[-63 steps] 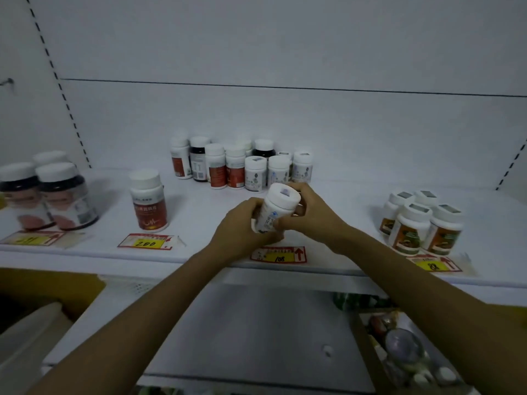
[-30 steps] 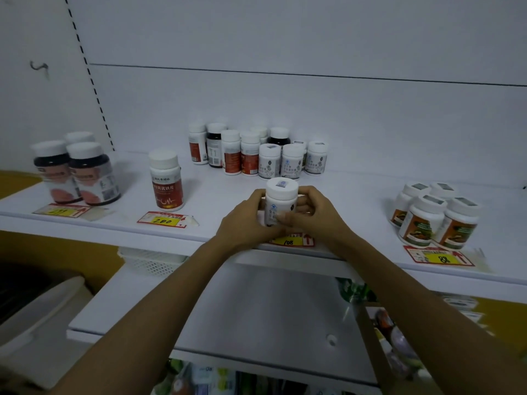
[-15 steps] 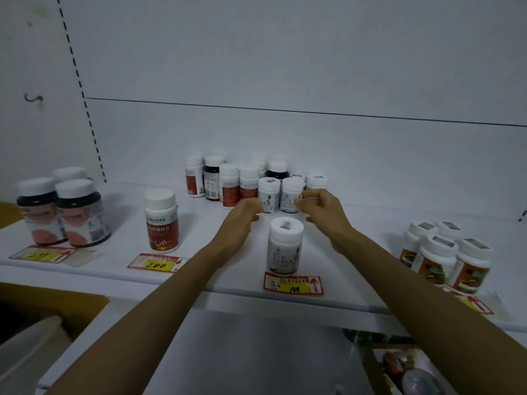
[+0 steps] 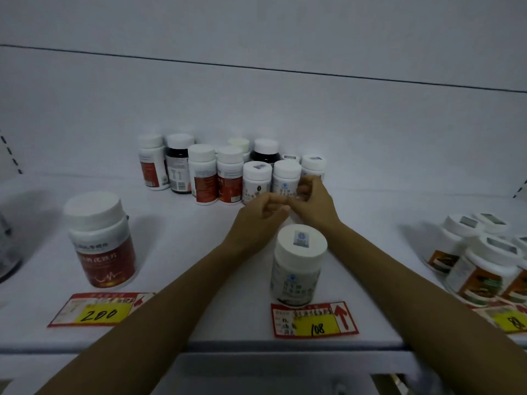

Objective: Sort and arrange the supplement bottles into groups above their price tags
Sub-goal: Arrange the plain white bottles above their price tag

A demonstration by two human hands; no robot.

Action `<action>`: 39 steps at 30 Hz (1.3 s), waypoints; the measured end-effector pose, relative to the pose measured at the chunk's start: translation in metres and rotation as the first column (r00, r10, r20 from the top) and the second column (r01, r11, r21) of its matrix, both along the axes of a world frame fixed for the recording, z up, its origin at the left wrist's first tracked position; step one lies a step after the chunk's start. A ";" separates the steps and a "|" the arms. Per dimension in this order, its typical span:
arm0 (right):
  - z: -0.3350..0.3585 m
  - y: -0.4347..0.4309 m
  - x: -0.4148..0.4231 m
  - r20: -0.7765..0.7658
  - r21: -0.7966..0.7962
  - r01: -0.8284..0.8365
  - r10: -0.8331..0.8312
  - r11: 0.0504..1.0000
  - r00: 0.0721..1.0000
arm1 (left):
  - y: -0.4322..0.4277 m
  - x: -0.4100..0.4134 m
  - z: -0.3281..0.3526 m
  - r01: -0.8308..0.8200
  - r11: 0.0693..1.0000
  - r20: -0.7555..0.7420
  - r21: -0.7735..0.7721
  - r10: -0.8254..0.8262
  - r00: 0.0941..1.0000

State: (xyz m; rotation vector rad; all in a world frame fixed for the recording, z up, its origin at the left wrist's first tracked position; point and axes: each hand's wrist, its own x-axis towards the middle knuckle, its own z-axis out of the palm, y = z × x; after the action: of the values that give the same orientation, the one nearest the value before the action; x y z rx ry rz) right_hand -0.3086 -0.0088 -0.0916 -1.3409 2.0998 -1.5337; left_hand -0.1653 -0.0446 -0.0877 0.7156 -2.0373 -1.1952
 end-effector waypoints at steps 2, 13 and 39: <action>-0.001 -0.003 -0.002 -0.013 0.021 0.006 -0.006 1.000 1.000 | -0.002 0.001 -0.002 -0.016 1.000 -0.015 -0.011 0.016 1.000; -0.002 0.000 -0.003 0.064 -0.030 0.029 -0.027 0.999 0.998 | -0.001 0.002 -0.006 -0.073 0.994 -0.043 -0.082 0.069 0.997; 0.060 0.037 0.018 0.346 -0.247 -0.303 0.376 0.920 0.860 | 0.015 0.020 0.035 -0.064 0.994 -0.305 -0.085 0.036 0.952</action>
State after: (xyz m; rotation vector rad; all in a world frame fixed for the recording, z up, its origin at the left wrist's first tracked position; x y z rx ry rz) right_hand -0.2906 0.0284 -0.0317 -1.2527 1.4239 -1.6960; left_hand -0.1457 -0.0295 -0.0531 0.5001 -1.7951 -1.0979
